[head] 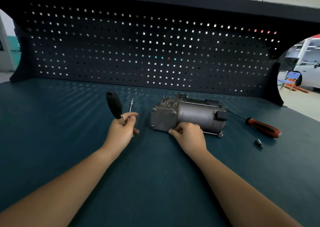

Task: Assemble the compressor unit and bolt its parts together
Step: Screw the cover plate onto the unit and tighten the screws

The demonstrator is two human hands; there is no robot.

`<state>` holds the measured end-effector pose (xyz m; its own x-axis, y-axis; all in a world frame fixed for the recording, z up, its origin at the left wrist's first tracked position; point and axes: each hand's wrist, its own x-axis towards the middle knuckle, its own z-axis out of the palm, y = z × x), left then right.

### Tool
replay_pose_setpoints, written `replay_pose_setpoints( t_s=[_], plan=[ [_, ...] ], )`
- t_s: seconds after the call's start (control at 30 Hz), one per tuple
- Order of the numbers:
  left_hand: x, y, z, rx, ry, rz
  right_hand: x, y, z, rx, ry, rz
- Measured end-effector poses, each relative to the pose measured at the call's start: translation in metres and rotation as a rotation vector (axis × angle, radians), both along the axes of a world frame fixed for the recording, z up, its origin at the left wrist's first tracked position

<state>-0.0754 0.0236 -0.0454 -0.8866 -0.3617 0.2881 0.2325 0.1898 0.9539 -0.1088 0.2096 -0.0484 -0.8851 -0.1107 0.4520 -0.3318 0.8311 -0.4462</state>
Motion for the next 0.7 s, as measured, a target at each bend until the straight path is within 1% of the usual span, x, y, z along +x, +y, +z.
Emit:
replay_pose_setpoints(
  t_s=[0.13,0.27,0.33,0.4,0.47,0.5,0.6,0.7],
  plan=[
    [0.016,0.004,0.004,-0.062,-0.086,-0.045,0.0,0.002,0.001,0.002,-0.029,0.045],
    [0.033,0.015,0.007,-0.115,-0.107,-0.144,-0.001,0.003,0.001,-0.002,-0.052,0.107],
    [0.04,0.015,0.01,-0.1,-0.107,-0.132,-0.001,0.004,0.001,-0.003,-0.062,0.122],
    [0.044,0.013,0.013,-0.043,-0.137,-0.118,-0.001,0.005,0.001,0.005,-0.062,0.128],
    [0.048,0.013,0.015,0.009,-0.171,-0.13,-0.001,0.004,0.001,0.04,-0.057,0.131],
    [0.049,0.013,0.016,0.002,-0.176,-0.137,-0.001,0.004,0.001,0.063,-0.056,0.131],
    [0.052,0.014,0.019,-0.051,-0.143,-0.116,0.001,0.003,0.0,0.097,-0.061,0.127],
    [0.058,0.015,0.027,-0.051,-0.073,-0.143,0.001,0.004,0.001,0.092,-0.057,0.115]
  ],
)
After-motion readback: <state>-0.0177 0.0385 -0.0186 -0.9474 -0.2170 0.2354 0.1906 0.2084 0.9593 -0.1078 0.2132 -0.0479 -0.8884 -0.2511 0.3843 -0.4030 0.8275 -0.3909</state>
